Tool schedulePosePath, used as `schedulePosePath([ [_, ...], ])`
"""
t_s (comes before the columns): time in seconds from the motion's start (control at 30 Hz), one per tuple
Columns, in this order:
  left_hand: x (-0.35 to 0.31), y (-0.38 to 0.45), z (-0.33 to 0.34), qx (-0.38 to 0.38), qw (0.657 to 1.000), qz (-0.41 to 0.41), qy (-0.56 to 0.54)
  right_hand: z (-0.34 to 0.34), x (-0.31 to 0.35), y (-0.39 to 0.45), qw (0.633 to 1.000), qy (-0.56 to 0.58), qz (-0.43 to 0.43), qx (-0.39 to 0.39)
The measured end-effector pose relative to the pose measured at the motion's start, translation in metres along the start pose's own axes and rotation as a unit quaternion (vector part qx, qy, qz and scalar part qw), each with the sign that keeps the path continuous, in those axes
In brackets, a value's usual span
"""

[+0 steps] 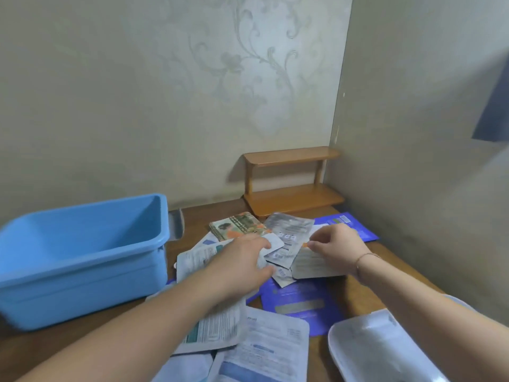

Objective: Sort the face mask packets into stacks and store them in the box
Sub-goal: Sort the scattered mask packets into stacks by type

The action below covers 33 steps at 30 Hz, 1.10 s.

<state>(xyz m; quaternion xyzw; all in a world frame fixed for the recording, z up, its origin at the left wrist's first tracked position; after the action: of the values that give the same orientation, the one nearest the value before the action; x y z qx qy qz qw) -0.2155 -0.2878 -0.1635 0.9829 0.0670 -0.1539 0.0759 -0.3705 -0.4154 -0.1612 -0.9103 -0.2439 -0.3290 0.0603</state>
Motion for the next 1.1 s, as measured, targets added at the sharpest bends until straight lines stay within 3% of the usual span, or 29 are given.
schedulePosePath([
  [0.1, -0.005, 0.026, 0.016, 0.014, 1.0, -0.004, -0.002, -0.001, -0.02, 0.032, 0.995, 0.011, 0.09, -0.034],
  [0.17, -0.008, 0.034, 0.027, 0.028, 0.999, -0.006, 0.02, 0.001, -0.03, 0.05, 0.981, 0.1, 0.159, -0.045],
  [0.3, -0.004, 0.036, 0.034, 0.021, 0.999, -0.02, 0.04, 0.019, -0.035, 0.074, 0.92, 0.289, 0.263, 0.019],
  [0.47, 0.0, 0.037, 0.037, 0.016, 0.999, -0.012, 0.029, 0.03, -0.028, 0.078, 0.918, 0.297, 0.25, 0.086],
  [0.73, -0.006, 0.037, 0.038, 0.006, 1.0, 0.005, 0.025, 0.016, -0.04, 0.074, 0.94, 0.249, 0.226, 0.056],
  [0.83, -0.023, 0.04, 0.036, -0.001, 0.999, 0.033, 0.014, -0.007, -0.064, 0.064, 0.935, 0.278, 0.218, 0.038],
  [1.1, -0.081, 0.048, 0.054, 0.029, 0.995, 0.093, -0.009, -0.033, -0.141, 0.027, 0.902, 0.324, 0.273, 0.079],
])
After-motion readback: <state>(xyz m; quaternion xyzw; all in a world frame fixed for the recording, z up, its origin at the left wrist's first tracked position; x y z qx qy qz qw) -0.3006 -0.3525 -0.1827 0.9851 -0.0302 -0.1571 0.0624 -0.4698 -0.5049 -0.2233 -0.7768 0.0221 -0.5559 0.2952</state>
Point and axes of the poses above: each hand's wrist, its own y-axis towards the middle knuckle, its own z-axis out of the palm, x = y × z, the point moved 6 cm from there along y, towards the middle knuckle, and after that the axes turned 2 degrees about y, right-handed, at the moved point
